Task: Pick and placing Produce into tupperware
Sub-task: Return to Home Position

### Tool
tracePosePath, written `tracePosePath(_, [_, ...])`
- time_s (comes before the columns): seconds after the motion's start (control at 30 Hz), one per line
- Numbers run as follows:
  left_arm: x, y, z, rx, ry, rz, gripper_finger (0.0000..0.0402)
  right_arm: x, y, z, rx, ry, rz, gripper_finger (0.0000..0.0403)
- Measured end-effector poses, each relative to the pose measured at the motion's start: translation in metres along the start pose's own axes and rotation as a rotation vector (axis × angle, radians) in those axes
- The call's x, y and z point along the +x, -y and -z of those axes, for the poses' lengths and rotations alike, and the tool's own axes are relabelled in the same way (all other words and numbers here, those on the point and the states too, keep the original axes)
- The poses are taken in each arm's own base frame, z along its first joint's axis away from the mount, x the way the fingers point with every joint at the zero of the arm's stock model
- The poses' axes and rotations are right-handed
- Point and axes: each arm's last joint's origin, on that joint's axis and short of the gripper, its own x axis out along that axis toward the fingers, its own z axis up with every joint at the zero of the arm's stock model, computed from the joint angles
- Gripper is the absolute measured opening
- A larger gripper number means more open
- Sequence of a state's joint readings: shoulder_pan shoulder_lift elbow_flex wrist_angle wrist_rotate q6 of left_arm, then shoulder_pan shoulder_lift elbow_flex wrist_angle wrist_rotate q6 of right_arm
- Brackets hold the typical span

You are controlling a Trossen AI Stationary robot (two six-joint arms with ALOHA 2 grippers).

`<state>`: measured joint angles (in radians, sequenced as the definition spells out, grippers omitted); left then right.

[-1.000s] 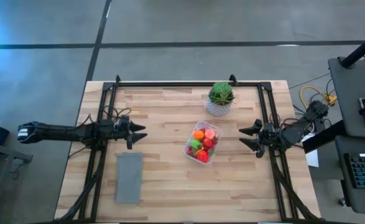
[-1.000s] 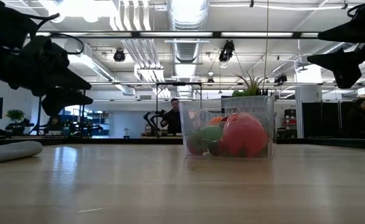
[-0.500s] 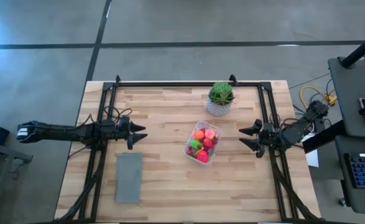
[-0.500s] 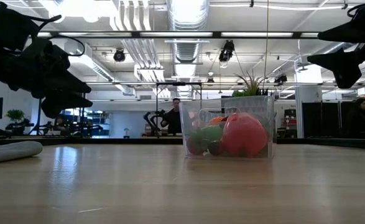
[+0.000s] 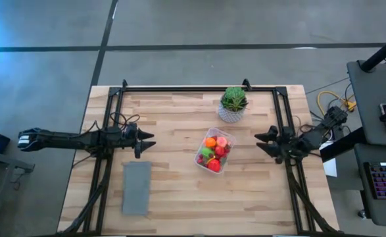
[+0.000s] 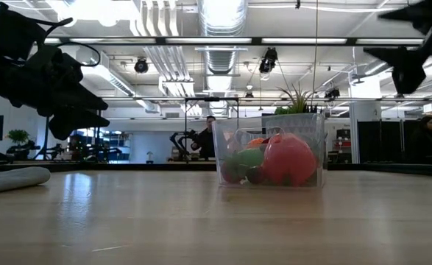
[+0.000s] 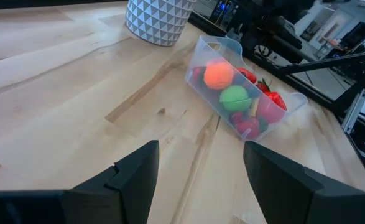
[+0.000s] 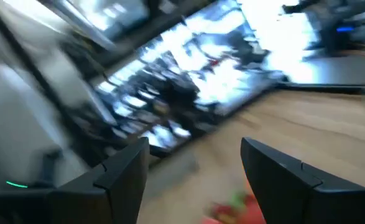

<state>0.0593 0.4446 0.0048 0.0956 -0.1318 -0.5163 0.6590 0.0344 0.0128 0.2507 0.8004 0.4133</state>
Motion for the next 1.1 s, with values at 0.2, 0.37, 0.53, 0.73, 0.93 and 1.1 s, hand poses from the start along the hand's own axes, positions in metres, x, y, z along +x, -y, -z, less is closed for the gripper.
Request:
tracePosePath(0.2, [0.000,0.000,0.000,0.000,0.000,0.000,0.0221,-0.005,-0.032,-0.027,-0.464,0.090,-0.682,0.0251])
tracePosePath(0.37, [0.000,0.000,0.000,0.000,0.000,0.000,0.0221,0.005,-0.043,-0.048,-0.623,0.084,-0.436,0.0247])
tracePosePath(0.53, [0.000,0.000,0.000,0.000,0.000,0.000,0.0221,0.015,-0.039,-0.055,-0.837,0.071,-0.009,0.0245])
tracePosePath(0.73, [0.000,0.000,0.000,0.000,0.000,0.000,0.0221,0.017,-0.043,-0.069,-0.697,0.093,0.025,0.0249])
tracePosePath(0.93, [0.000,0.000,0.000,0.000,0.000,0.000,0.0221,0.013,-0.046,-0.091,-0.473,0.099,0.102,0.0247])
tracePosePath(1.1, [0.000,0.000,0.000,0.000,0.000,0.000,0.0221,-0.004,-0.051,-0.133,-0.320,0.159,-0.007,0.0250])
